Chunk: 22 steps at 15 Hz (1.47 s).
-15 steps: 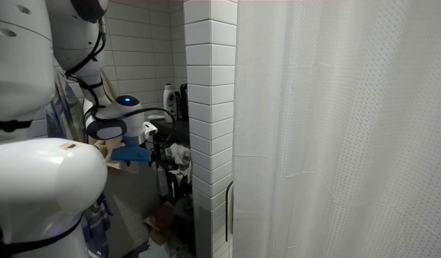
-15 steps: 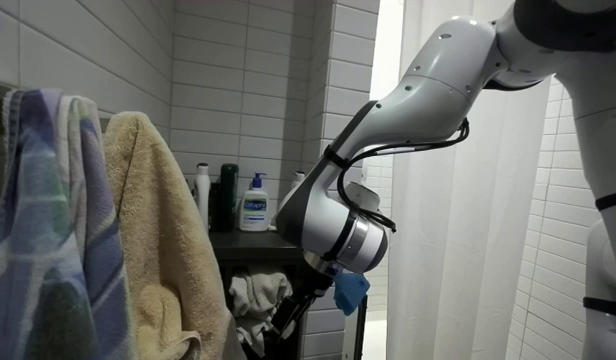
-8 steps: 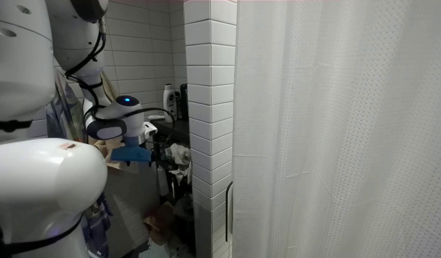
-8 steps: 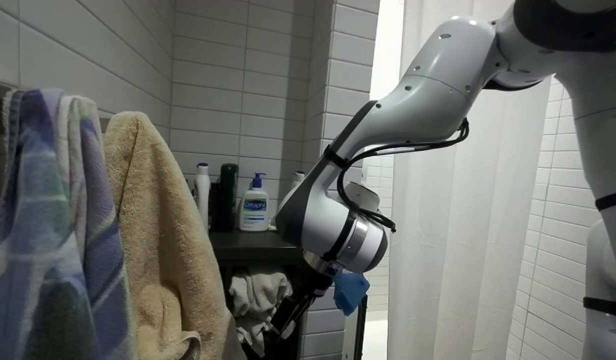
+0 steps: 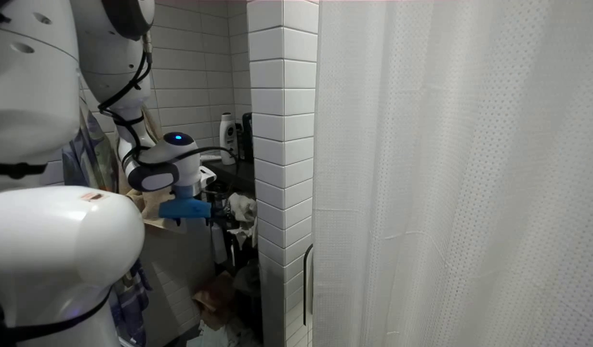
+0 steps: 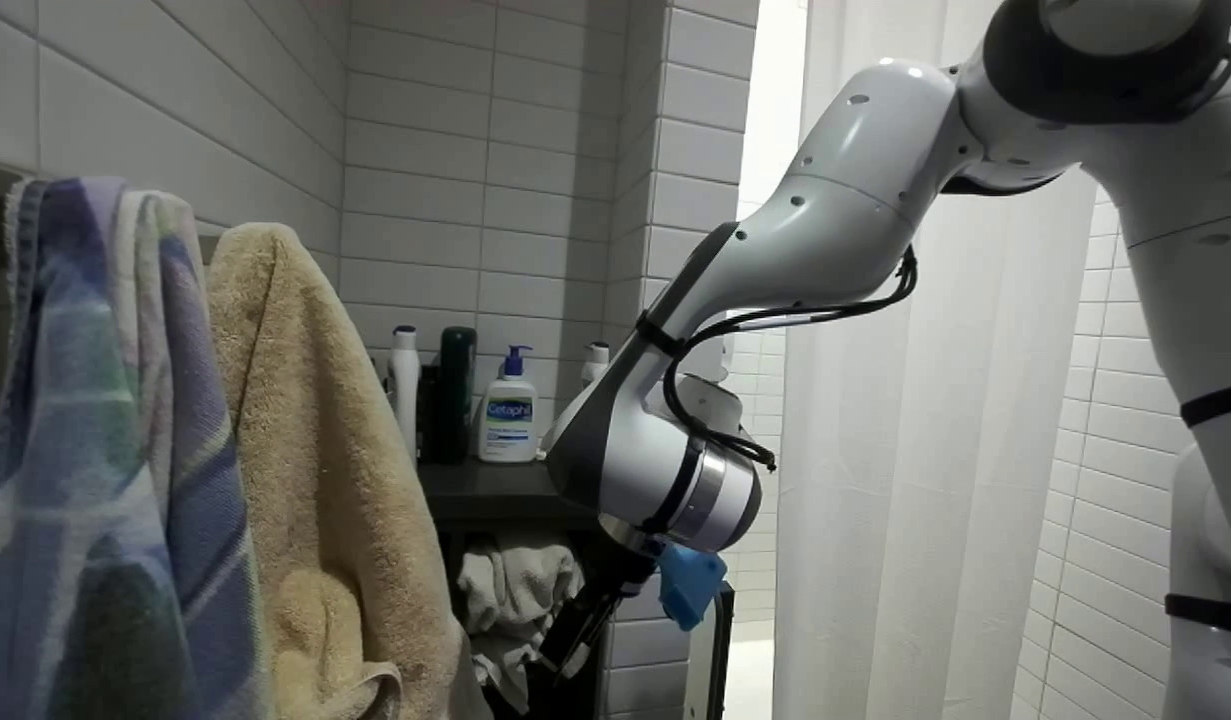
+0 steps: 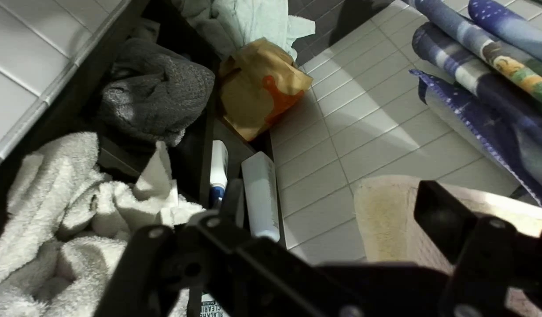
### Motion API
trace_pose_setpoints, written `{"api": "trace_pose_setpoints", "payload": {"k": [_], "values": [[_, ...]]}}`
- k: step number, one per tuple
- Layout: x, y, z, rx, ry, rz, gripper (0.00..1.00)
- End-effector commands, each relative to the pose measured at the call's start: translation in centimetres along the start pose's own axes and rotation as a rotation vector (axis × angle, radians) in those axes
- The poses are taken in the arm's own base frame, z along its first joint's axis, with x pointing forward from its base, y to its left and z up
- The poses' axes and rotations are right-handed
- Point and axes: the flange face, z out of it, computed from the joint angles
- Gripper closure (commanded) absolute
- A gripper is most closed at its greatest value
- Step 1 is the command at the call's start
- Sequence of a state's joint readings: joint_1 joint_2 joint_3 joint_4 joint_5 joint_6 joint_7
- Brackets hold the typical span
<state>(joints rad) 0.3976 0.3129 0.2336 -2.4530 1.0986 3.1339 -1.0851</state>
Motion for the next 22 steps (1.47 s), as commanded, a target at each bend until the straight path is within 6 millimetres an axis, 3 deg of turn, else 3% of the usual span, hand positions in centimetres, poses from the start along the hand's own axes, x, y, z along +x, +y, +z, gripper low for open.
{"api": "trace_pose_setpoints", "payload": {"k": [1, 10, 22], "values": [[1.3, 0.9, 1.3, -0.013, 0.008, -0.014, 0.00], [6.5, -1.5, 2.4, -0.055, 0.111, -0.079, 0.00], [11.3, -5.9, 2.6, -0.095, 0.244, -0.141, 0.00]]}}
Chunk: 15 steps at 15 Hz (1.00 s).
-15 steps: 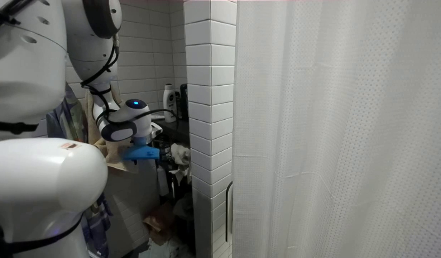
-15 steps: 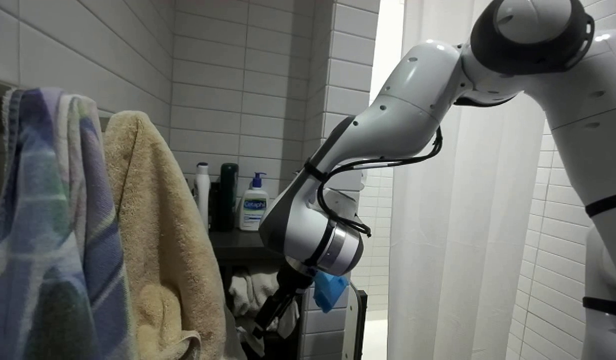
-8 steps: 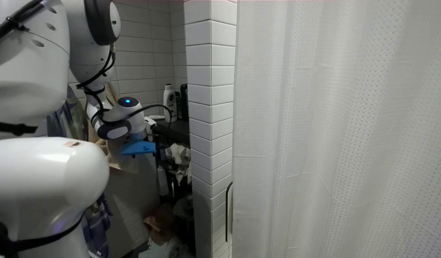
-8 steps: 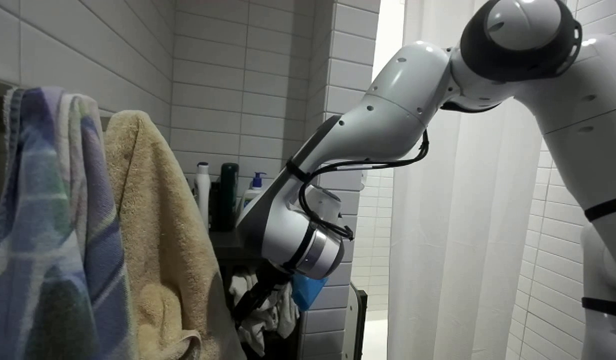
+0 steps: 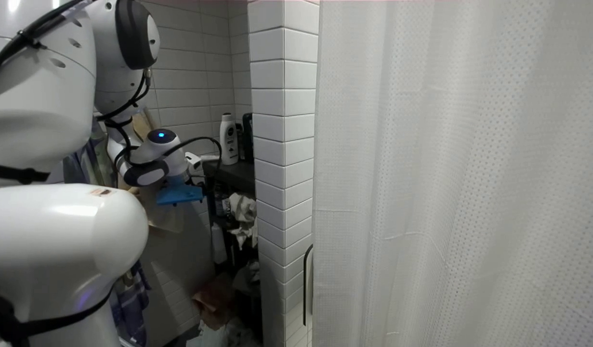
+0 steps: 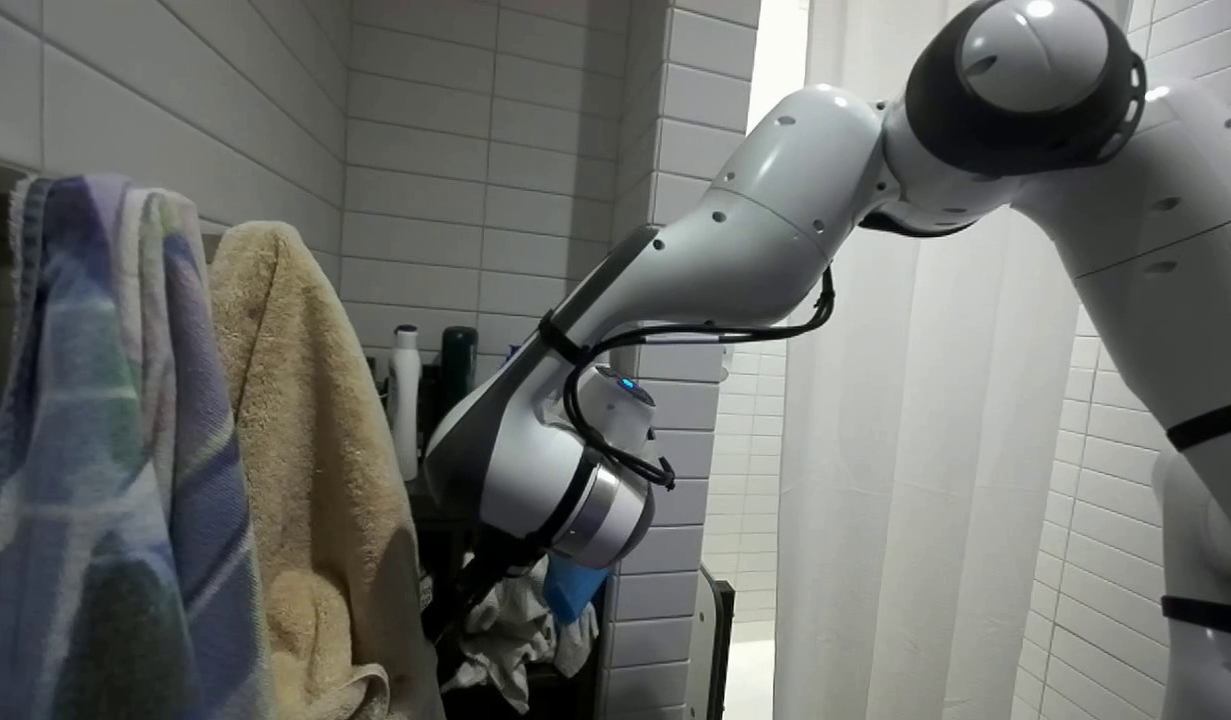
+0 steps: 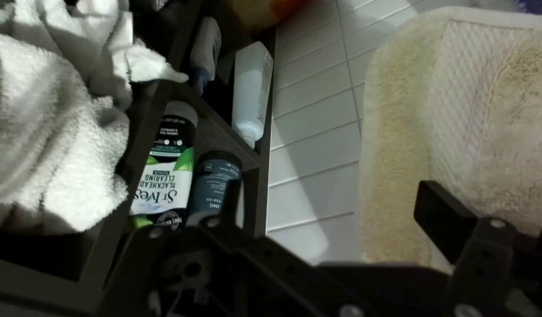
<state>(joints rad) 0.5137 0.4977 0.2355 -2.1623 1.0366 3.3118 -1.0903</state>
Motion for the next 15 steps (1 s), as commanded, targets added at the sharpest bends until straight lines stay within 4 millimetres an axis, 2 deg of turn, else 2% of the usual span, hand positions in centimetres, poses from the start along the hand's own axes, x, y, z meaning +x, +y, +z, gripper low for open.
{"api": "trace_pose_setpoints", "payload": {"k": [1, 4, 7, 9, 13, 15], "values": [[2.4, -0.9, 0.3, -0.026, 0.068, 0.000, 0.00], [3.9, -1.6, 0.3, -0.041, 0.114, 0.028, 0.00], [4.1, -2.1, 0.7, -0.082, 0.151, 0.051, 0.00], [4.6, -1.0, 0.5, -0.102, 0.144, 0.062, 0.00], [3.8, 1.1, 0.9, -0.161, 0.130, 0.122, 0.00], [3.4, 1.5, 1.3, -0.183, 0.125, 0.132, 0.00]]}}
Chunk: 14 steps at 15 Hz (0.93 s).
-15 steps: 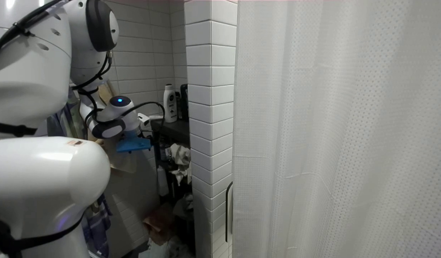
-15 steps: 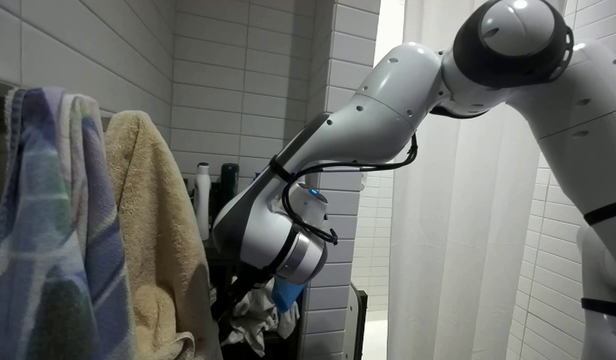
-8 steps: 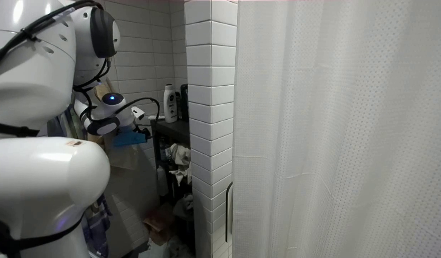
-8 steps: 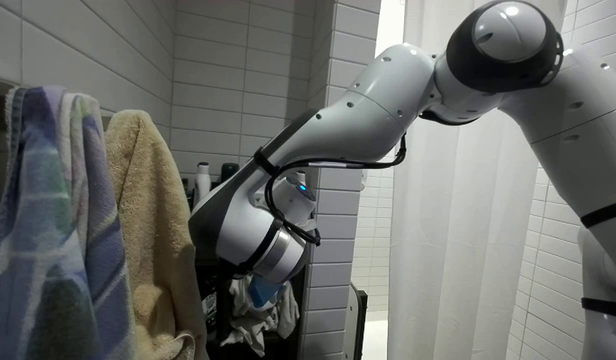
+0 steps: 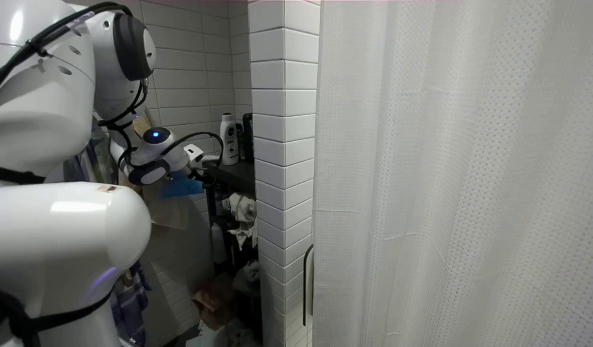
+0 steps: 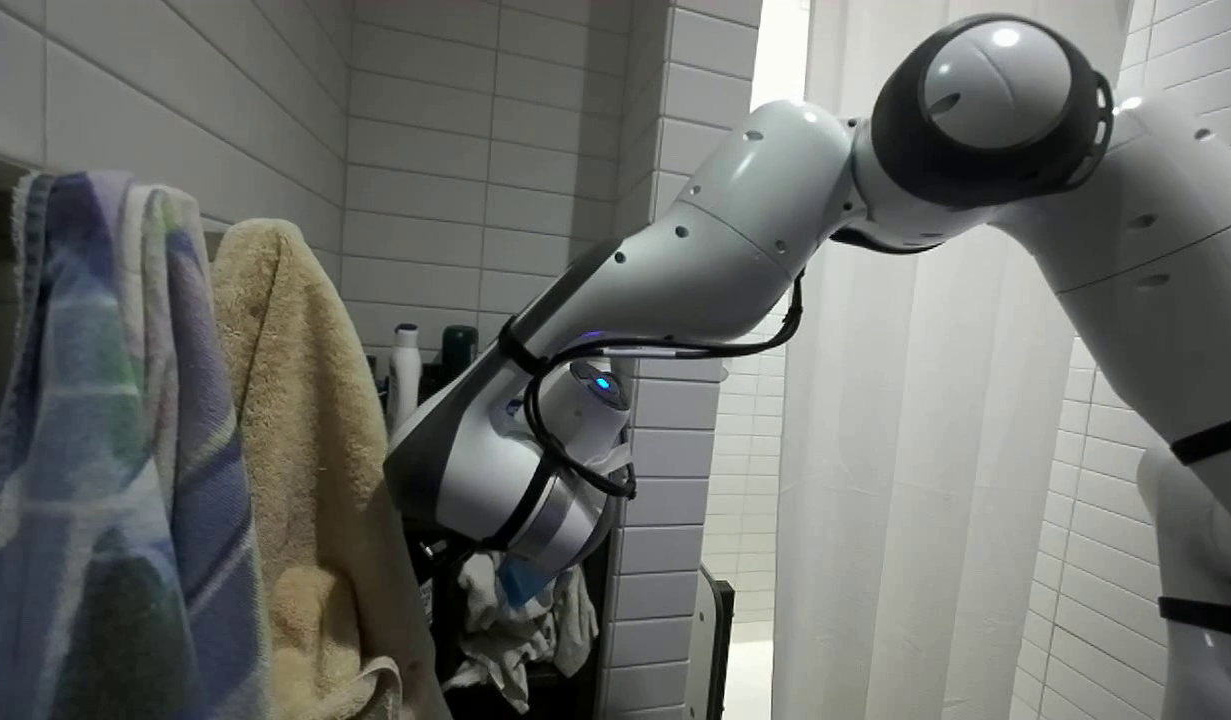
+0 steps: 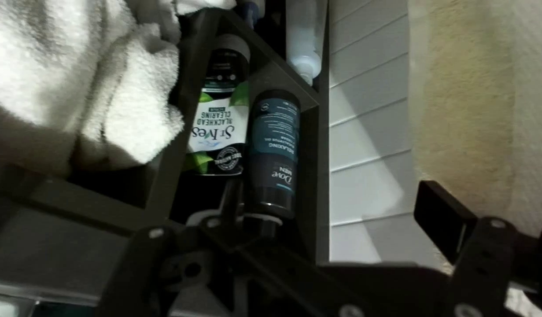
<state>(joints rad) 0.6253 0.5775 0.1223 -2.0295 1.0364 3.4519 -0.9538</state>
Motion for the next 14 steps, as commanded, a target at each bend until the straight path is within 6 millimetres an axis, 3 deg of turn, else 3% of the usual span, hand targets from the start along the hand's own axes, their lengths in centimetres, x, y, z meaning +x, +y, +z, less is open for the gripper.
{"api": "trace_pose_setpoints", "payload": {"k": [1, 5, 12, 14], "values": [[-0.7, 0.1, 0.9, -0.032, -0.004, 0.020, 0.00], [-1.1, -1.5, 1.5, -0.010, -0.011, 0.028, 0.00], [-3.1, -2.1, 2.6, 0.022, -0.047, 0.027, 0.00], [-2.7, -2.4, 2.9, 0.021, -0.037, 0.015, 0.00]]}}
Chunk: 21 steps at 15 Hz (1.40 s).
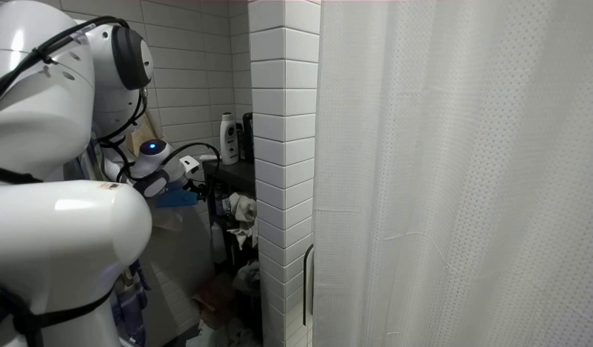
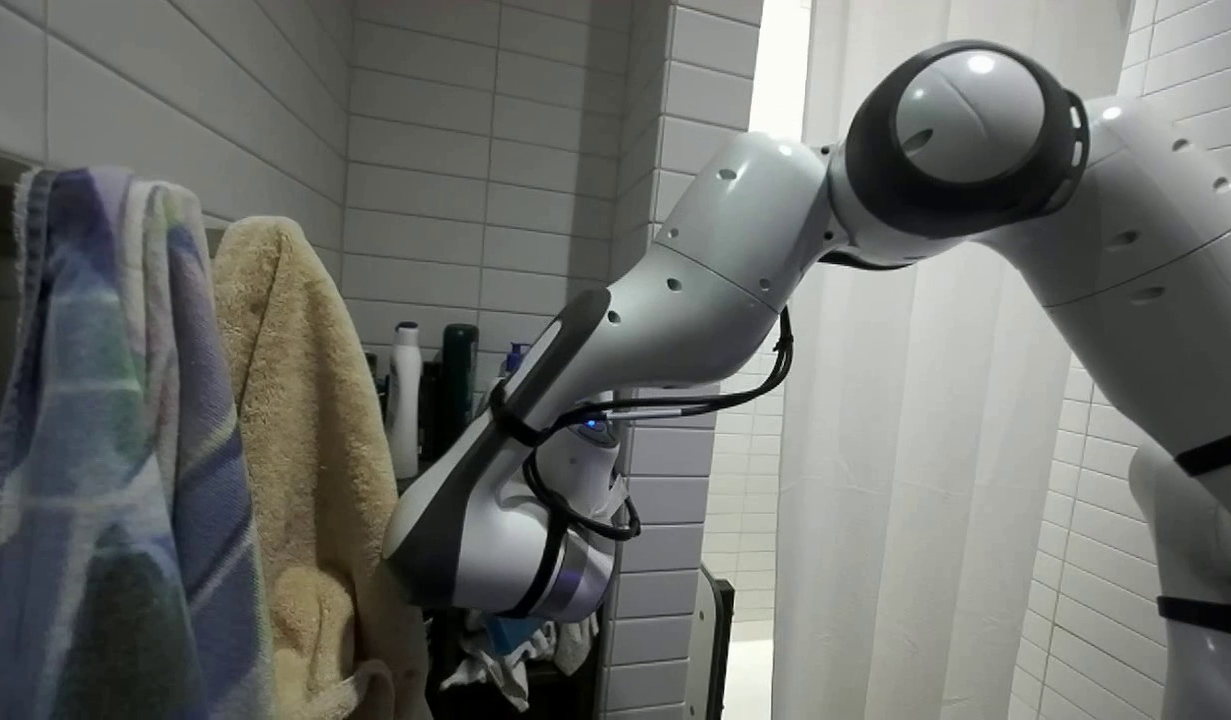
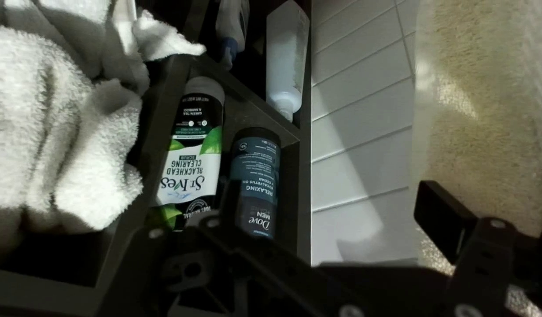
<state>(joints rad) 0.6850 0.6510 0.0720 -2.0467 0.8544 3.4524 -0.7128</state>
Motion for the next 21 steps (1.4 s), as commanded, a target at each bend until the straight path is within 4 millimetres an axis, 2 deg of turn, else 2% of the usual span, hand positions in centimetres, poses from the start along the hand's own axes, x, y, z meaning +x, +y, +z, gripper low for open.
{"api": "trace_pose_setpoints", "payload": {"k": [1, 6, 10, 14, 17, 21], "values": [[-0.1, 0.0, 0.3, 0.000, 0.002, -0.013, 0.00], [-0.8, -0.4, 0.7, -0.008, -0.004, -0.052, 0.00], [1.0, -0.4, 0.4, -0.080, 0.046, -0.115, 0.00], [1.5, -1.7, -0.2, -0.121, 0.075, -0.147, 0.00], [1.1, -3.0, -0.5, -0.131, 0.081, -0.150, 0.00], [-1.0, -3.4, -0.3, -0.161, 0.057, -0.143, 0.00]]}}
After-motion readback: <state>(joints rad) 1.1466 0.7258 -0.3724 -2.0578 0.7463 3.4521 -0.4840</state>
